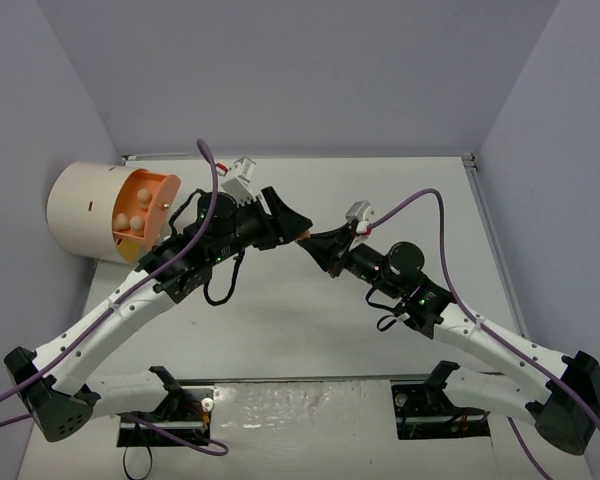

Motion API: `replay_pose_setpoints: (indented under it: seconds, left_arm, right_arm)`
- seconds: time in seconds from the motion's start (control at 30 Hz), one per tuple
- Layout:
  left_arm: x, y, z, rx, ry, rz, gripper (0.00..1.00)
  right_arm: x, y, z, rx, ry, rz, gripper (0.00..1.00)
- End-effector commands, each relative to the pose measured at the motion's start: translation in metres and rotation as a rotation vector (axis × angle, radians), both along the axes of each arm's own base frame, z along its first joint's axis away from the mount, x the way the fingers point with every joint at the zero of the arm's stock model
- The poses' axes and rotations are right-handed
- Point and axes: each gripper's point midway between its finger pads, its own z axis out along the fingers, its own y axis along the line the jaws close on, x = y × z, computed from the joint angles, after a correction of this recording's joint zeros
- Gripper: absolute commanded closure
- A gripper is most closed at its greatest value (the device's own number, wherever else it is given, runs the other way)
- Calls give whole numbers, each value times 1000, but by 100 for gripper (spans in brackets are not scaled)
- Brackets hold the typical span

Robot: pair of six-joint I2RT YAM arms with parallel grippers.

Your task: Organize the makeup

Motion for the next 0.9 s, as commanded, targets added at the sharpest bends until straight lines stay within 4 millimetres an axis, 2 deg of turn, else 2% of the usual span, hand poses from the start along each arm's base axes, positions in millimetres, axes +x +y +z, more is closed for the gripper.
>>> replay_pose_setpoints:
  seconds: [0.0,0.13,0.2,0.27,0.33,0.43,0.47,0.53,0.63,0.7,0.87]
  left_arm:
    - [1,-8,36,-82,-77,-7,59]
    - [-1,-10,33,-72,-76,-13,70]
    - [0,-10,33,-68,-84,-11,87]
    - [1,-9,32,-54,-91,-10,99]
    - [1,-7,33,-36,-102,-11,100]
    - [2,-4,34,-15,-126,-6,100]
    - [2,-2,33,5,-141,-8,100]
    - [7,10,32,70,-157,37,100]
    - [19,40,32,219,-206,144,100]
    - [28,65,34,327,-236,229,100]
    - [60,172,39,628,-222,525,100]
  right_arm:
    - [-5,-3,34,91,-85,4,98]
    - [-4,-3,33,91,-82,-3,97]
    - [-3,-3,31,88,-80,-8,95]
    - [-2,-4,31,88,-78,-11,91]
    - [0,-5,30,84,-72,-22,83]
    - [2,-8,28,77,-65,-43,53]
    - [5,-11,25,68,-55,-66,38]
    - [7,-17,24,57,-50,-99,21]
    - [10,-28,18,18,-35,-148,2]
    - [13,-38,16,-4,-31,-194,0]
    - [19,-63,-2,-80,0,-305,0]
